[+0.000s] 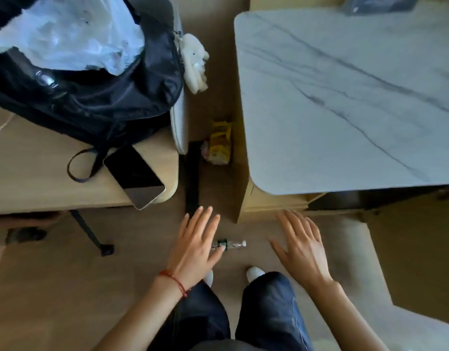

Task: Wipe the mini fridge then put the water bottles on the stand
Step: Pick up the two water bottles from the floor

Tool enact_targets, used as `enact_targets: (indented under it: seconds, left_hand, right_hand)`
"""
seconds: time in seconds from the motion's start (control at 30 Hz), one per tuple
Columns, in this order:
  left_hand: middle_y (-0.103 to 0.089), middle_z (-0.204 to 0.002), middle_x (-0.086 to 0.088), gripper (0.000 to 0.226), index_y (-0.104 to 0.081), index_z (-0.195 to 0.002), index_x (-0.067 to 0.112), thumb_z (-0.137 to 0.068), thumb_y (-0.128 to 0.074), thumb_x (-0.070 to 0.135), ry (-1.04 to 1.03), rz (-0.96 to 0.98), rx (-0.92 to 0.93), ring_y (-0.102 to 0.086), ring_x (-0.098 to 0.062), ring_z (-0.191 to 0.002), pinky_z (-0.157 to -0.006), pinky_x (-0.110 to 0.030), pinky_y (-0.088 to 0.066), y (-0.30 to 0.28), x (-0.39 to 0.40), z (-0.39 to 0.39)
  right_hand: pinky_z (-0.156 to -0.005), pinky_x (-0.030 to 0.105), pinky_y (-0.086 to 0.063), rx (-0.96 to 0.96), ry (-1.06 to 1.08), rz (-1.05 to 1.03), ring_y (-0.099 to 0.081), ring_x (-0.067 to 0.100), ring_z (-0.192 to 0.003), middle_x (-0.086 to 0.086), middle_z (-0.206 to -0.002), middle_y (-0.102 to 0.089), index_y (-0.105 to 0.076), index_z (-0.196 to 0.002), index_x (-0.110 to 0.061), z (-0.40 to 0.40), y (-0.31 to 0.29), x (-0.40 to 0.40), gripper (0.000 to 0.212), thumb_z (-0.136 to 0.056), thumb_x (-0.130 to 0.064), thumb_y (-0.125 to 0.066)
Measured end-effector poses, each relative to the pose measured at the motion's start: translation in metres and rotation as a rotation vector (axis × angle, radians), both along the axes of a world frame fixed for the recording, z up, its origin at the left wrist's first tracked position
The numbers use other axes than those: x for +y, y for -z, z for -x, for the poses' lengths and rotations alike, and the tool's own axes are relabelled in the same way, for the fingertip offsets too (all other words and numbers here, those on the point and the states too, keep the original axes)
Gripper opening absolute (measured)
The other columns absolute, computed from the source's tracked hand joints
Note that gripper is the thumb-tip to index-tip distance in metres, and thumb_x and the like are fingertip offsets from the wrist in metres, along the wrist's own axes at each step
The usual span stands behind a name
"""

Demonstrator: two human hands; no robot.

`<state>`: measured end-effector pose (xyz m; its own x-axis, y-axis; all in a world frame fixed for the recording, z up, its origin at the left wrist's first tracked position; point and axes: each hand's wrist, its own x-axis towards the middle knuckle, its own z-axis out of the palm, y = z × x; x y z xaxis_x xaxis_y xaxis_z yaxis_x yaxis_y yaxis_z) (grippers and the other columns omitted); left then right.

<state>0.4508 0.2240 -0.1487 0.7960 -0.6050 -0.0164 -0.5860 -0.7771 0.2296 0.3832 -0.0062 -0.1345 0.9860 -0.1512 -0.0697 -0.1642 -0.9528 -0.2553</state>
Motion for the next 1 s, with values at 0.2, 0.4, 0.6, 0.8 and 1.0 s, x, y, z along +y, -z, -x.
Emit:
enact_targets:
  seconds: [0.2,0.4,0.6,0.8,1.0]
  left_hand:
    - [-0.05,-0.135,-0.016,0.058,-0.045,-0.129,0.009,-0.082,-0.044,0.042,0.311,-0.01,0.013,-0.032,-0.026,-0.129,-0.107,-0.043,-0.023,0.01,0.008,-0.034]
    - [-0.053,-0.133,-0.016,0.058,-0.053,-0.126,0.006,-0.082,-0.043,0.042,0.532,-0.079,0.043,-0.036,-0.028,-0.127,-0.102,-0.048,-0.037,0.03,-0.016,-0.023]
    - [-0.054,-0.13,-0.019,0.058,-0.054,-0.125,0.004,-0.082,-0.042,0.04,0.655,-0.155,0.066,-0.05,-0.035,-0.122,-0.098,-0.052,-0.039,0.06,-0.046,0.001]
    - [-0.053,-0.132,-0.019,0.058,-0.052,-0.127,0.004,-0.083,-0.041,0.039,0.7,-0.183,0.058,-0.048,-0.035,-0.124,-0.1,-0.051,-0.038,0.106,-0.068,0.02]
    - [-0.052,-0.133,-0.019,0.057,-0.05,-0.128,0.004,-0.084,-0.04,0.039,0.694,-0.192,0.111,-0.046,-0.034,-0.125,-0.101,-0.05,-0.036,0.191,-0.082,0.032]
  right_hand:
    - [-0.099,0.045,-0.039,-0.023,0.382,0.01,-0.053,0.031,-0.117,0.014,-0.123,-0.06,-0.056,-0.119,-0.008,0.051,0.008,0.038,0.056,-0.085,-0.049,-0.039]
    - [-0.101,0.045,-0.037,-0.008,0.658,0.0,-0.052,0.031,-0.118,0.015,-0.125,-0.058,-0.054,-0.121,-0.008,0.108,0.033,0.055,0.054,-0.085,-0.046,-0.042]
    - [-0.1,0.045,-0.036,-0.015,0.831,-0.019,-0.051,0.032,-0.118,0.017,-0.126,-0.057,-0.053,-0.122,-0.008,0.154,0.075,0.062,0.052,-0.085,-0.043,-0.044]
    - [-0.1,0.043,-0.034,-0.061,0.913,-0.042,-0.052,0.032,-0.117,0.017,-0.125,-0.058,-0.053,-0.122,-0.008,0.185,0.126,0.067,0.049,-0.086,-0.04,-0.046]
    - [-0.101,0.04,-0.032,-0.058,1.023,-0.061,-0.05,0.03,-0.118,0.016,-0.125,-0.058,-0.052,-0.122,-0.008,0.206,0.21,0.067,0.048,-0.087,-0.04,-0.046]
